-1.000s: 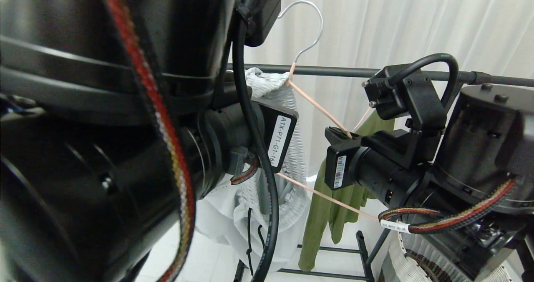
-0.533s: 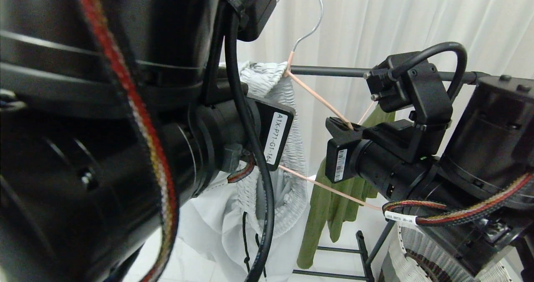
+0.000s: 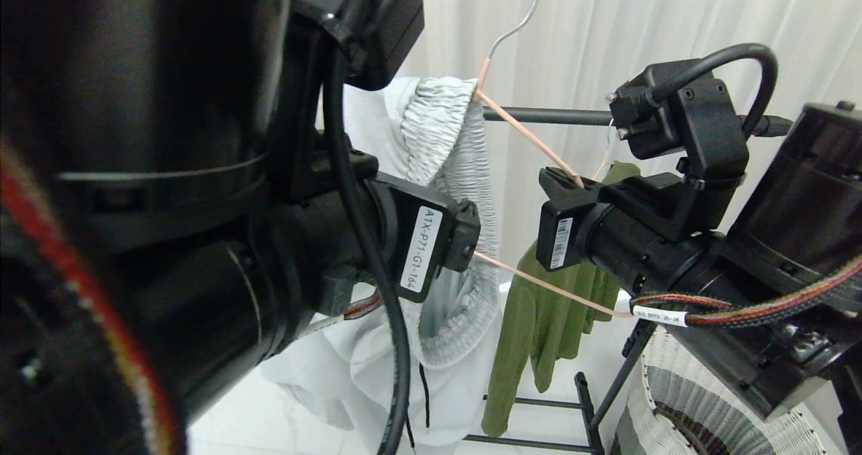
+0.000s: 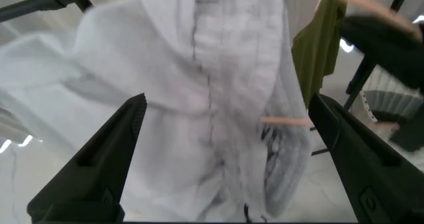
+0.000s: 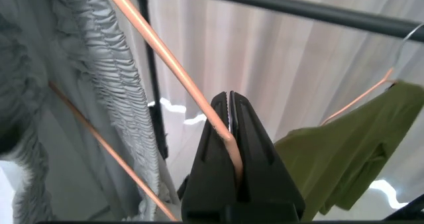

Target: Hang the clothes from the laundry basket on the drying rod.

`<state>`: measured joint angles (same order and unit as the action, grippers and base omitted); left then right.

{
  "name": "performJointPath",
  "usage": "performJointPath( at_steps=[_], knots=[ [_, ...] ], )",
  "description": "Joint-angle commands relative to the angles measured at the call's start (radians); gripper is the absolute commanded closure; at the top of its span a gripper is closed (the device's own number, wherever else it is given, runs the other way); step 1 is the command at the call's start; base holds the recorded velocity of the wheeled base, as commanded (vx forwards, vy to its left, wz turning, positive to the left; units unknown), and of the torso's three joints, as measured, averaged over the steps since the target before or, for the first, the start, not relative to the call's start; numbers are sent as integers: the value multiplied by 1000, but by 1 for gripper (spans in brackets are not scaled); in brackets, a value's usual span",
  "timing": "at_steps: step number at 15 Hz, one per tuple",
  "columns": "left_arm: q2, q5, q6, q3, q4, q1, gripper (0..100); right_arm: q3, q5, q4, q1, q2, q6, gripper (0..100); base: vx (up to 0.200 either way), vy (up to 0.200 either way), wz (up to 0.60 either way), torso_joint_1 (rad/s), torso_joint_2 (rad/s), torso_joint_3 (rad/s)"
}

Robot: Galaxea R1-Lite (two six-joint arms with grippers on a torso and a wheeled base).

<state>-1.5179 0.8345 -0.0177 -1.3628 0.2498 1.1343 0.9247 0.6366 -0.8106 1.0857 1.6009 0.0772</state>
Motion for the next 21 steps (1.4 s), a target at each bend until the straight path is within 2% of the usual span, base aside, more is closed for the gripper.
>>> performJointPath(
  at_steps=[1, 5, 7, 10, 11, 12, 13, 14, 15, 16, 19, 21],
  knots=[
    [73, 0, 1, 68, -17, 19, 0, -4, -2, -21, -27, -2, 26, 100, 0, 0, 0, 0, 0, 0],
    [177, -2, 13, 113, -29, 42, 0, -40, -9, -25, -37, -21, 39, 100, 0, 0, 0, 0, 0, 0],
    [222, -2, 58, 126, -29, 44, 0, -60, -28, -25, -43, -42, 55, 100, 0, 0, 0, 0, 0, 0],
    [278, -15, 235, 183, -29, -21, 0, -106, -48, -27, -37, -88, 88, 100, 0, 0, 0, 0, 0, 0],
    [289, -55, 329, 192, -29, -45, 0, -138, -54, -25, -23, -111, 104, 100, 0, 0, 0, 0, 0, 0],
    [289, -78, 361, 194, -29, -54, 0, -148, -55, -27, -17, -119, 107, 100, 0, 0, 0, 0, 0, 0],
    [285, -144, 438, 192, -29, -79, 0, -167, -55, -25, -7, -130, 115, 100, 0, 0, 0, 0, 0, 0],
    [283, -153, 447, 192, -29, -82, 0, -168, -55, -27, -4, -131, 116, 100, 0, 0, 0, 0, 0, 0],
    [274, -227, 509, 194, -29, -119, 0, -173, -54, -27, 16, -134, 130, 100, 0, 0, 0, 0, 0, 0],
    [265, -252, 539, 192, -30, -136, 0, -173, -54, -27, 29, -133, 136, 100, 0, 0, 0, 0, 0, 0],
    [226, -278, 562, 202, -63, -154, 0, -173, -55, -27, 79, -134, 159, 100, 0, 0, 0, 0, 0, 0],
    [203, -278, 570, 211, -124, -176, 0, -175, -55, -58, 88, -133, 200, 100, 0, 0, 0, 0, 0, 0]
  ],
)
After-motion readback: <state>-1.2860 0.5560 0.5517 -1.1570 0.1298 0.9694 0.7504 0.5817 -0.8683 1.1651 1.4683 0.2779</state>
